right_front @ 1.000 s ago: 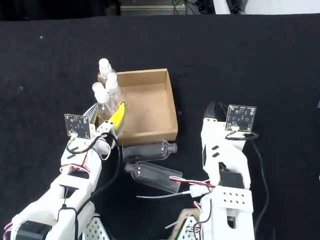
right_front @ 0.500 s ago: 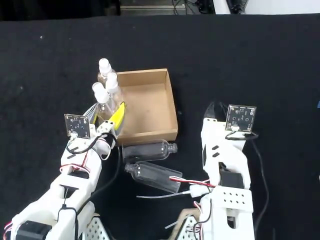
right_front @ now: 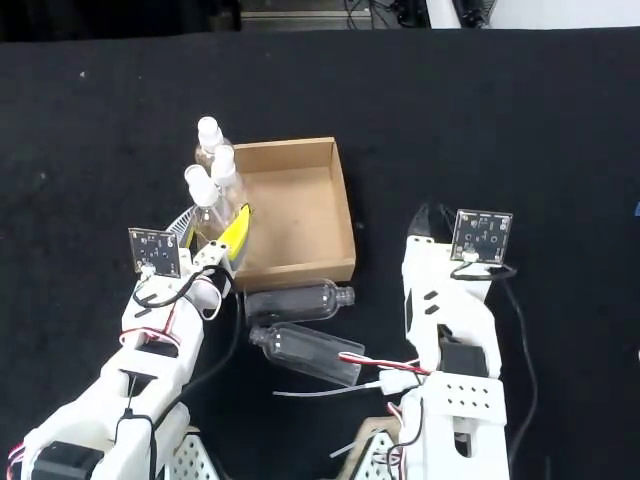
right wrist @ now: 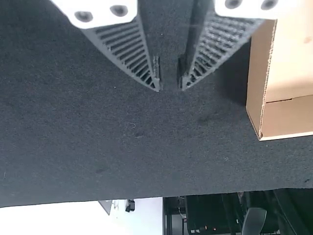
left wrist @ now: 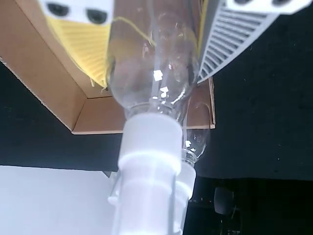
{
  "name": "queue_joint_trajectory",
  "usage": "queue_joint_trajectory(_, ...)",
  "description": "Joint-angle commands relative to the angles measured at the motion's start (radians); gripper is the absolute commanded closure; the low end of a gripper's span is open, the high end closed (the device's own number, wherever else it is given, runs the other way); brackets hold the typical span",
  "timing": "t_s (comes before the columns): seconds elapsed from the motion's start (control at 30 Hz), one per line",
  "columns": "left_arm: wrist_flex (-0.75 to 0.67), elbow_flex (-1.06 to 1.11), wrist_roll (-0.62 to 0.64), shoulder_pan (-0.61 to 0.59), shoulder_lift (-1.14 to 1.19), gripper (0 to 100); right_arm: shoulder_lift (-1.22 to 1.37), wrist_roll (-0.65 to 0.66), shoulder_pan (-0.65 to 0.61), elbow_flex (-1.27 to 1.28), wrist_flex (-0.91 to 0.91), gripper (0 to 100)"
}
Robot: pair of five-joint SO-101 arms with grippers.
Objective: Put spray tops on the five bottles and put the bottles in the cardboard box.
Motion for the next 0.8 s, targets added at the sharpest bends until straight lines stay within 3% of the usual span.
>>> queue_joint_trajectory(0.0, 0.005, 0.024, 0.005, 0.002, 0.002, 78, 0.015, 0.008, -0.014, -0.007, -0.003, 94.6)
queue_joint_trajectory(0.17, 0.006, 0.024, 0.005, 0.002, 0.002, 78, 0.015, 0.008, -0.014, -0.007, -0.003, 94.6)
queue_joint_trajectory(0.33, 0.075, 0.025, 0.011, 0.002, -0.009, 67, 0.015, 0.008, -0.014, -0.007, -0.003, 94.6)
queue_joint_trajectory(0.77, 0.075, 0.018, 0.005, -0.015, -0.011, 67, 0.015, 0.008, -0.014, -0.007, -0.003, 94.6)
